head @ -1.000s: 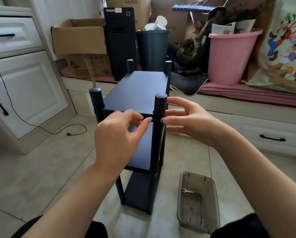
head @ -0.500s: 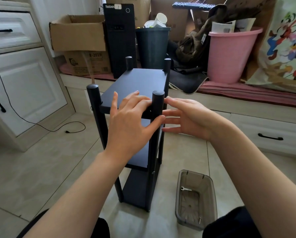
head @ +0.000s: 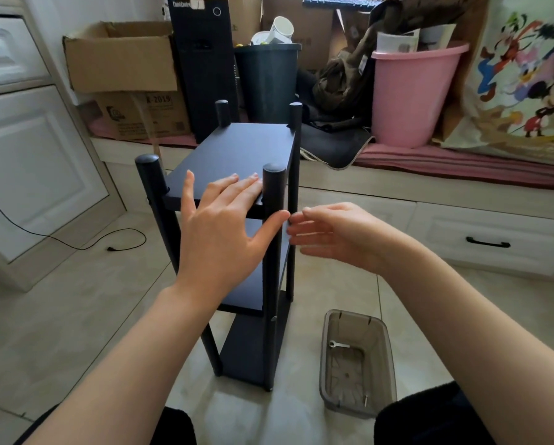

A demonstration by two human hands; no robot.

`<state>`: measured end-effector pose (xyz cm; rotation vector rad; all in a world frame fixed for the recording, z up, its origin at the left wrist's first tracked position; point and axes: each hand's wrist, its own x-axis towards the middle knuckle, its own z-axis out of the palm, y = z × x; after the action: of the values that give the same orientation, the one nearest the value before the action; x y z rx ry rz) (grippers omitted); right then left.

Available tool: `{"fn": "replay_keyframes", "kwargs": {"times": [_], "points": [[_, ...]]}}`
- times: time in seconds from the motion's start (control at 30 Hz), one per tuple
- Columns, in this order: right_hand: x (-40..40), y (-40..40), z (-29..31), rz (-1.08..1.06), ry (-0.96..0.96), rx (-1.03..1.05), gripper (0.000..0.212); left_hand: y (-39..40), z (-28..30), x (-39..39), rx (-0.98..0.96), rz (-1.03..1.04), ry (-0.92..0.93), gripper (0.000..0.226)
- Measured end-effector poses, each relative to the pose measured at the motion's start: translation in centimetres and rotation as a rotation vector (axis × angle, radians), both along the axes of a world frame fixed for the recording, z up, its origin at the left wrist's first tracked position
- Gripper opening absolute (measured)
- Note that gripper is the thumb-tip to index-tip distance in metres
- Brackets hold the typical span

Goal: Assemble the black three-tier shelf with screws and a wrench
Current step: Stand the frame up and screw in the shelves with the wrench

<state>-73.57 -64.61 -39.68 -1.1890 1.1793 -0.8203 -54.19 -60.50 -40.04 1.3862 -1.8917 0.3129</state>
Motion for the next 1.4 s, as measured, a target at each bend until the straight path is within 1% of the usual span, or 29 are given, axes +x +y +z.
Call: {"fn": "replay_keyframes", "kwargs": {"times": [0.13, 0.23, 0.33, 0.47, 0.6, 0.73, 0.83, 0.93, 0.97, 1.07, 1.17, 1.2, 1.33, 1.4], "points": [[-2.7, 0.0, -3.3, -0.01, 0.174, 0.101, 0.024, -0.1, -0.3, 0.0, -0.026, -0.009, 0.016, 0.067], [-4.6, -0.2, -6.8, -0.037, 0.242, 0.2, 0.023, -0.3, -0.4, -0.1, -0.051, -0.008, 0.031, 0.064], [-6.0, 0.0, -11.6, -0.091, 0.273, 0.323, 0.022, -0.5, -0.7, -0.3, -0.074, 0.008, 0.032, 0.062], [-7.3, 0.8, -19.0, -0.115, 0.372, 0.449, 0.02, -0.7, -1.1, -0.5, -0.112, 0.025, 0.036, 0.058], [-8.3, 1.8, -25.4, -0.09, 0.565, 0.559, 0.012, -0.7, -1.2, -0.7, -0.116, 0.034, 0.057, 0.053], [-8.9, 2.4, -30.6, -0.055, 0.717, 0.614, 0.021, -0.8, -1.3, -0.8, -0.137, 0.043, 0.055, 0.049], [-8.6, 2.4, -33.4, 0.022, 0.852, 0.604, 0.019, -1.0, -1.5, -0.8, -0.151, 0.051, 0.055, 0.045], [-7.8, 2.4, -34.7, 0.171, 1.015, 0.547, 0.007, -1.2, -1.8, -0.8, -0.18, 0.052, 0.047, 0.044], [-7.6, 2.6, -35.3, 0.223, 1.062, 0.53, 0.013, -1.3, -1.9, -0.9, -0.192, 0.057, 0.042, 0.043], [-7.1, 2.9, -36.9, 0.312, 1.08, 0.5, 0.023, -1.4, -2.0, -1.1, -0.218, 0.072, 0.038, 0.04], [-6.5, 2.7, -38.3, 0.33, 1.079, 0.494, 0.042, -1.4, -2.0, -1.2, -0.212, 0.075, 0.043, 0.043], [-6.3, 2.6, -38.7, 0.334, 1.078, 0.487, 0.045, -1.5, -2.0, -1.2, -0.207, 0.074, 0.042, 0.045], [-5.8, 2.6, -39.8, 0.358, 1.115, 0.456, 0.037, -1.5, -2.0, -1.2, -0.209, 0.077, 0.033, 0.05], [-5.8, 2.5, -40.1, 0.373, 1.133, 0.435, 0.037, -1.5, -2.1, -1.2, -0.212, 0.074, 0.03, 0.05]]}}
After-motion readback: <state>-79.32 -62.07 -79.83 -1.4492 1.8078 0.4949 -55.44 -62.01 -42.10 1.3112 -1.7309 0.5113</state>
